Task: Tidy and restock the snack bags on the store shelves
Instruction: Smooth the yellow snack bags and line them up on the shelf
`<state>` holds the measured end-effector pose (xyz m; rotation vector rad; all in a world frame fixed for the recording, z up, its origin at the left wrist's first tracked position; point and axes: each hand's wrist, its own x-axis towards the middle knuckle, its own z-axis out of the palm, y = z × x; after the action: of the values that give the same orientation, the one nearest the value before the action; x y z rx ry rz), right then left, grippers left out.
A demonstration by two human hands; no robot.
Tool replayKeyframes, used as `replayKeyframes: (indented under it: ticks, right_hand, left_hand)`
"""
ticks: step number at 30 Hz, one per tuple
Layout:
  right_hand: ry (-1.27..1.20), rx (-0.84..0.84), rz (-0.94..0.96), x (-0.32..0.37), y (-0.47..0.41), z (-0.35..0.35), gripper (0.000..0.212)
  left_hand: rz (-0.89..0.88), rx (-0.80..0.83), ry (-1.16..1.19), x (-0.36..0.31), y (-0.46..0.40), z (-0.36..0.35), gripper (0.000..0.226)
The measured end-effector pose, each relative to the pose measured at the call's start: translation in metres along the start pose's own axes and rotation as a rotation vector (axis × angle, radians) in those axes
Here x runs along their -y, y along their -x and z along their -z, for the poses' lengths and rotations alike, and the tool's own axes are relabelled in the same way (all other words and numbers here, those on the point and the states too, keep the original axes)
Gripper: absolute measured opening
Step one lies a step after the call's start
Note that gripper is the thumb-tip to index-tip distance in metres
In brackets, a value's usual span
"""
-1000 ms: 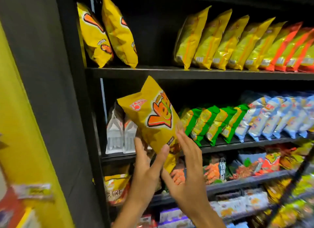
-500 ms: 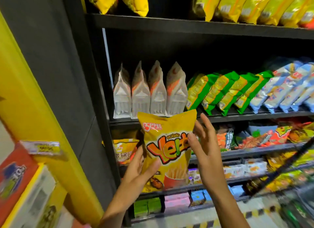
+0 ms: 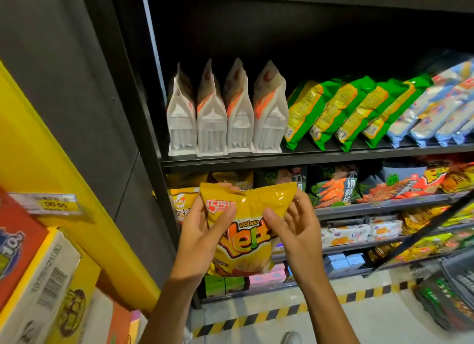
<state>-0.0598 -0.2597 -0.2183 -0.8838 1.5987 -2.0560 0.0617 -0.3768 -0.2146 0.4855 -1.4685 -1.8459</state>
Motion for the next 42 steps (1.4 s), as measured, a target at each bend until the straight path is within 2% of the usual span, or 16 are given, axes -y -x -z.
replayKeyframes:
  ticks: [4,8,11,16,18,23,29,35,38,42]
  right_hand:
    - [-0.031,0.063,0.022,0.000,0.002,0.006,0.050]
    - [0.021,0.112,0.122,0.009,-0.005,0.017,0.036]
    - [0.131,0.182,0.178,0.013,-0.008,0.027,0.025]
    - [0.164,0.212,0.243,0.016,-0.007,0.032,0.014]
    - [0.166,0.222,0.242,0.016,-0.008,0.033,0.012]
    - [0.127,0.246,0.234,0.017,-0.009,0.034,0.010]
    - [0.067,0.249,0.268,0.022,-0.007,0.031,0.012]
    - [0.143,0.298,0.294,0.025,-0.005,0.035,0.007]
    - [0.177,0.330,0.268,0.027,-0.004,0.039,0.007]
    - [0.232,0.431,0.184,0.032,-0.001,0.042,0.022]
  left_hand:
    - [-0.044,-0.022,0.000,0.005,0.001,0.002,0.029]
    - [-0.104,0.042,-0.002,0.007,0.005,0.001,0.052]
    - [-0.208,0.119,-0.018,0.009,0.005,0.002,0.029]
    - [-0.282,0.165,0.016,0.006,0.004,-0.002,0.028]
    - [-0.301,0.149,0.006,0.004,0.004,-0.006,0.029]
    - [-0.414,0.089,-0.043,0.001,0.001,-0.012,0.015]
    - [-0.270,-0.046,0.169,0.003,0.004,-0.022,0.026]
    - [-0.154,-0.003,0.279,0.007,0.005,-0.024,0.032]
    - [-0.198,0.018,0.240,0.009,0.007,-0.021,0.027]
    - [-0.272,0.063,0.166,0.005,0.008,-0.018,0.016]
